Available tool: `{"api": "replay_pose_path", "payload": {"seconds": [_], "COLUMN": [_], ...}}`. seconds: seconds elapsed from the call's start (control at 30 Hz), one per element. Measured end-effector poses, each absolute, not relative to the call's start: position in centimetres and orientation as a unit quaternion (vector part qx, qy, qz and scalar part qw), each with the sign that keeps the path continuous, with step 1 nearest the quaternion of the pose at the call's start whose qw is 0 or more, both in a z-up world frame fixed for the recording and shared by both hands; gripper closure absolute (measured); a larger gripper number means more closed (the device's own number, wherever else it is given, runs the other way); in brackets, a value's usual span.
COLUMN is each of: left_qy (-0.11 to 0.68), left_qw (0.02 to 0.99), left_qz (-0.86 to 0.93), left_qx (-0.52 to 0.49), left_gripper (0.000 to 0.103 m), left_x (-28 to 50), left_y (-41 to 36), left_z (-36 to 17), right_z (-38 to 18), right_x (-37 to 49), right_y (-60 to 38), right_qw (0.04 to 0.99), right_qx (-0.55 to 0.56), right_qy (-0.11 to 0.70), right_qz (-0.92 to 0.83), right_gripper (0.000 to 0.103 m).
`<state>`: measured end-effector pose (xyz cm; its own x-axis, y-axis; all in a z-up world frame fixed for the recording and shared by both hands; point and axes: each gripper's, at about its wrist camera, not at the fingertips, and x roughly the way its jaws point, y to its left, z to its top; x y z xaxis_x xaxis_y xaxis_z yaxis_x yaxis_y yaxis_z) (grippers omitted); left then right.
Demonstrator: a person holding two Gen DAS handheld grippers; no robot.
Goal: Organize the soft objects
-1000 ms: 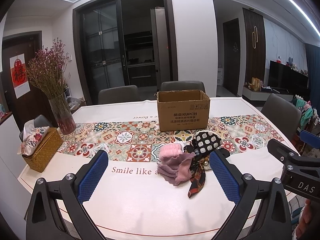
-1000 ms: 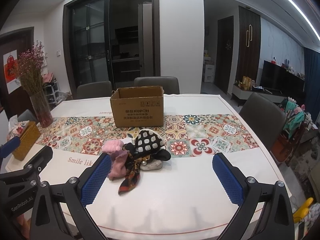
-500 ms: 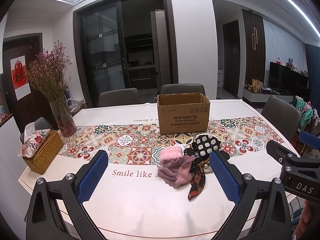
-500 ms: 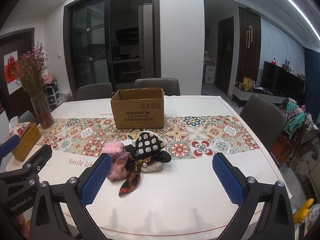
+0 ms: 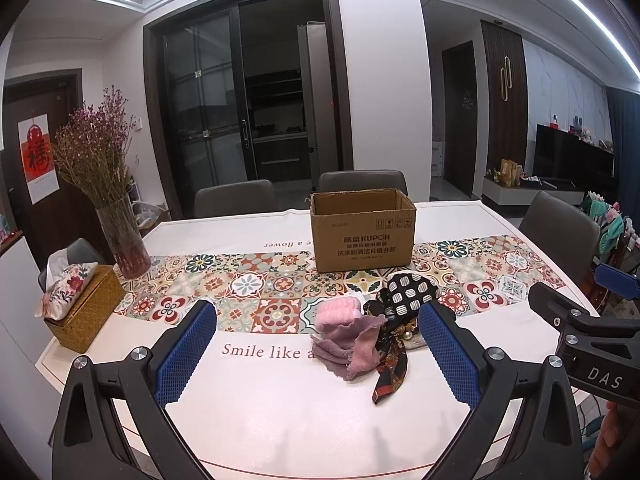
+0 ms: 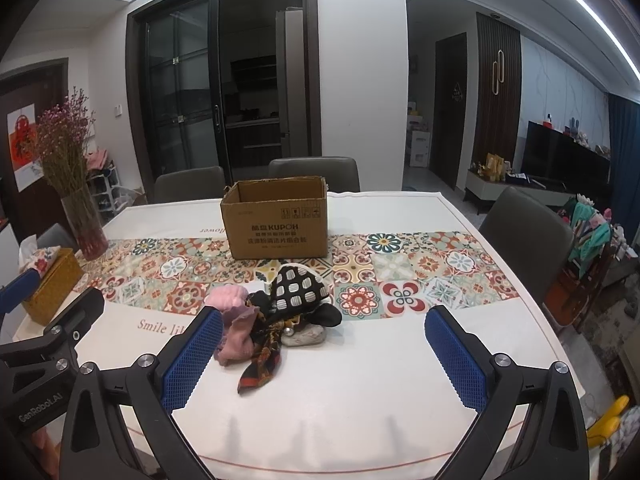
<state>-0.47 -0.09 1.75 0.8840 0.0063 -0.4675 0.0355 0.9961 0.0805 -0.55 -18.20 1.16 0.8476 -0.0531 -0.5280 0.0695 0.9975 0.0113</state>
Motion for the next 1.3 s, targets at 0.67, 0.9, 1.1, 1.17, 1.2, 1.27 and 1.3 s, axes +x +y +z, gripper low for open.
{"api": "replay_pose_path", "payload": {"seconds": [0.67,0.9,1.1,1.17,1.2,1.27,1.3], "left_qy": [0.244,0.258,0.275,0.279,0.281,0.284,0.286], "left_qw": [0.969,0.965,0.960,0.959,0.959,0.958,0.957], "left_qz": [-0.012,-0.023,-0.028,-0.028,-0.028,-0.027,-0.029], "left_qx": [0.043,0.036,0.035,0.035,0.035,0.037,0.038], "left_gripper": [0.000,0.000,0.000,0.000,0.000,0.000,0.000], "left_x": [-0.2,0.5,1.8,2.3,2.6,3.3,3.7], "left_y": [-0.3,-0.2,0.0,0.1,0.1,0.2,0.3], "left_z": [1.7,0.9,-0.1,-0.4,-0.6,-0.9,-1.1], "right_z": [0.8,0.1,-0.5,-0.7,-0.8,-1.1,-1.1], "right_x": [-0.3,0.3,1.7,2.2,2.5,3.3,3.7], "right_y": [-18.7,-18.8,-18.6,-18.5,-18.4,-18.3,-18.2], "right_qw": [0.960,0.958,0.954,0.953,0.953,0.952,0.951], "right_qx": [0.020,0.020,0.023,0.023,0.024,0.024,0.024], "right_qy": [0.277,0.283,0.298,0.300,0.301,0.306,0.307], "right_qz": [-0.030,-0.027,-0.023,-0.023,-0.022,-0.020,-0.019], "right_gripper": [0.001,0.001,0.001,0.001,0.001,0.001,0.001]}}
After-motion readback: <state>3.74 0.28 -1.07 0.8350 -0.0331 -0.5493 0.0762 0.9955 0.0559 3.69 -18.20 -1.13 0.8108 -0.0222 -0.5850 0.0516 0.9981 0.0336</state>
